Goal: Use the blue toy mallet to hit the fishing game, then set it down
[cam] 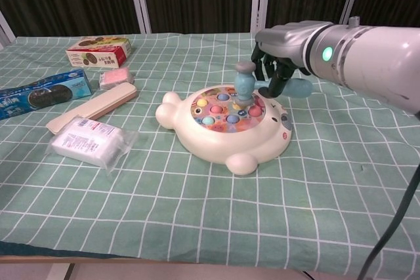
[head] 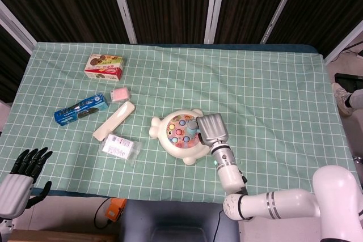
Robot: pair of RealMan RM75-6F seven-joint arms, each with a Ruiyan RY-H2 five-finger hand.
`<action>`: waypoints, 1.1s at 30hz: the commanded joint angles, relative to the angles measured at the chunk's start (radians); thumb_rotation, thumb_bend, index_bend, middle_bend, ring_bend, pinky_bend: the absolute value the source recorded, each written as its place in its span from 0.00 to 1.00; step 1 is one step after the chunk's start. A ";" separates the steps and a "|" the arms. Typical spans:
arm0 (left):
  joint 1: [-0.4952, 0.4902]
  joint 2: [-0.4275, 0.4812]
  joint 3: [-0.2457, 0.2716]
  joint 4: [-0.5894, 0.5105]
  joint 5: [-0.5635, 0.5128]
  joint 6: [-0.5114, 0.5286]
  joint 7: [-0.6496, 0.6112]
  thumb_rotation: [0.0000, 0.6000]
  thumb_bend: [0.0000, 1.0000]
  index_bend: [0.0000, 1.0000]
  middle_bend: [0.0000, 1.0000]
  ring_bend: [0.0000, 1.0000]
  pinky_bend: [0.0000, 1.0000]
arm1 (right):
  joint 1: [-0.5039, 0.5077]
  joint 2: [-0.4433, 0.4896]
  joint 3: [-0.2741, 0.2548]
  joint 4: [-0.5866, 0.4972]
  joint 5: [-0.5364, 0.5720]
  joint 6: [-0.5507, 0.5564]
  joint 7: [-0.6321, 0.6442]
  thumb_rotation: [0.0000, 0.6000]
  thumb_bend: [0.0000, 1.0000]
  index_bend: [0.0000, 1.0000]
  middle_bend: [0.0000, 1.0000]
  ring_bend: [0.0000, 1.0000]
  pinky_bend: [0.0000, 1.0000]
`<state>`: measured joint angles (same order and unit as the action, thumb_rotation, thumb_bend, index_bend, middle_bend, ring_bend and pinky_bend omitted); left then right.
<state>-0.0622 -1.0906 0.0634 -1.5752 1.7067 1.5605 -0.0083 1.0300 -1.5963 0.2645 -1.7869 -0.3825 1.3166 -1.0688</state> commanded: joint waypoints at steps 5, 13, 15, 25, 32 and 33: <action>0.000 0.001 0.001 0.000 0.002 0.001 -0.001 1.00 0.41 0.00 0.03 0.00 0.02 | 0.008 -0.004 -0.013 0.005 0.021 0.003 -0.019 1.00 0.58 0.98 0.74 0.82 0.85; 0.002 0.001 0.002 0.002 0.006 0.004 -0.003 1.00 0.41 0.00 0.03 0.00 0.02 | 0.016 -0.028 -0.034 0.037 0.033 0.018 -0.048 1.00 0.58 0.98 0.74 0.82 0.85; 0.002 0.001 0.002 0.002 0.006 0.005 -0.005 1.00 0.41 0.00 0.03 0.00 0.02 | 0.017 -0.030 -0.035 0.039 0.036 0.020 -0.052 1.00 0.58 0.98 0.74 0.82 0.85; 0.002 0.001 0.002 0.003 0.008 0.007 -0.008 1.00 0.41 0.00 0.03 0.00 0.02 | 0.003 0.002 0.001 -0.001 -0.005 0.039 -0.002 1.00 0.58 0.98 0.74 0.82 0.85; 0.000 0.000 0.001 0.002 0.003 0.000 -0.007 1.00 0.41 0.00 0.03 0.00 0.02 | 0.025 -0.033 0.007 0.046 0.002 0.026 -0.015 1.00 0.58 0.98 0.74 0.82 0.85; -0.001 0.001 -0.001 0.002 0.000 -0.002 -0.008 1.00 0.41 0.00 0.03 0.00 0.02 | 0.031 -0.044 0.006 0.056 0.002 0.027 -0.021 1.00 0.58 0.98 0.74 0.82 0.85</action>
<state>-0.0628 -1.0901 0.0634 -1.5734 1.7078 1.5594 -0.0156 1.0538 -1.6304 0.2721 -1.7407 -0.3823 1.3447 -1.0817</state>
